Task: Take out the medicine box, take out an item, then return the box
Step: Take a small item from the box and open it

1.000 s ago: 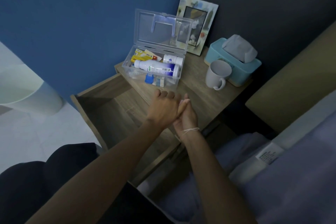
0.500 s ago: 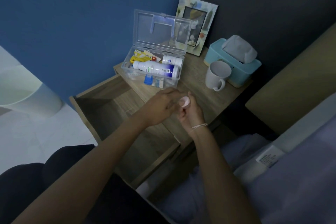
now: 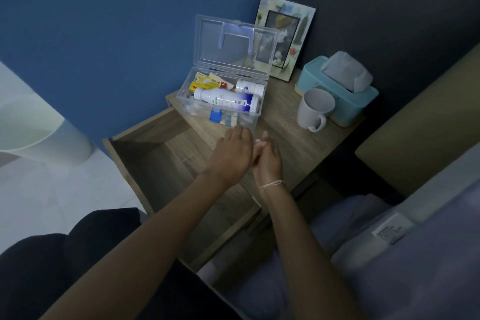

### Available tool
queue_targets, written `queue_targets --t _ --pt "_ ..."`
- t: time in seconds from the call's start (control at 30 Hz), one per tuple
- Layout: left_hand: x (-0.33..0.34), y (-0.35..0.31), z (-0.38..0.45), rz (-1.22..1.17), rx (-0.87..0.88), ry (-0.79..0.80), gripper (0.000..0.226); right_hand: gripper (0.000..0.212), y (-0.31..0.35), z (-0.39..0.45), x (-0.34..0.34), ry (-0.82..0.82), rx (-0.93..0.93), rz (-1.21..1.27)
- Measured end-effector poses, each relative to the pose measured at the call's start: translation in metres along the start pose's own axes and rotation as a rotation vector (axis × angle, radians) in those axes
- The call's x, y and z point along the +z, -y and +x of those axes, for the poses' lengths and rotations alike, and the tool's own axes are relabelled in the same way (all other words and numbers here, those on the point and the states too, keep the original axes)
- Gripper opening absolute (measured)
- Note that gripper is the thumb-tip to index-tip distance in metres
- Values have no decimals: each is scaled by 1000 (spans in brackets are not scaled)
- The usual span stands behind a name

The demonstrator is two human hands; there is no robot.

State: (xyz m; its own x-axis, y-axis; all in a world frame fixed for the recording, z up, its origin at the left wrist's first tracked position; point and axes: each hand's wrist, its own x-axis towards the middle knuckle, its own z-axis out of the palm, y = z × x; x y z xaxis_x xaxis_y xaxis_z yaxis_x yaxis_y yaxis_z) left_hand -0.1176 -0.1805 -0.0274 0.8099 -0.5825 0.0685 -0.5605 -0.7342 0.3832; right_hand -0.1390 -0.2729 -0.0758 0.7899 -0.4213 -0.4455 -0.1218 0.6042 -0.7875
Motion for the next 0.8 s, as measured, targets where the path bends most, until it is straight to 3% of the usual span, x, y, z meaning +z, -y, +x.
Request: queue_targets --t 0.1,0.17,0.3,0.47,0.57,0.8 --pt "2 -1 1 -17 -46 6 46 18 -6 -1 -3 -7 -56 -77" --pt "0 2 3 -175 -51 27 45 25 -4 -1 -5 13 -34 -9" --pt "-11 12 9 -416 133 146 34 48 2 0 -7 26 72 160" --pt "-11 19 14 -345 183 232 42 32 -2 -2 -13 28 190 201" --pt "-5 17 13 -202 206 273 49 46 -6 -6 -20 78 194 260" --pt "14 10 11 57 268 144 42 37 -10 -1 -27 83 268 400"
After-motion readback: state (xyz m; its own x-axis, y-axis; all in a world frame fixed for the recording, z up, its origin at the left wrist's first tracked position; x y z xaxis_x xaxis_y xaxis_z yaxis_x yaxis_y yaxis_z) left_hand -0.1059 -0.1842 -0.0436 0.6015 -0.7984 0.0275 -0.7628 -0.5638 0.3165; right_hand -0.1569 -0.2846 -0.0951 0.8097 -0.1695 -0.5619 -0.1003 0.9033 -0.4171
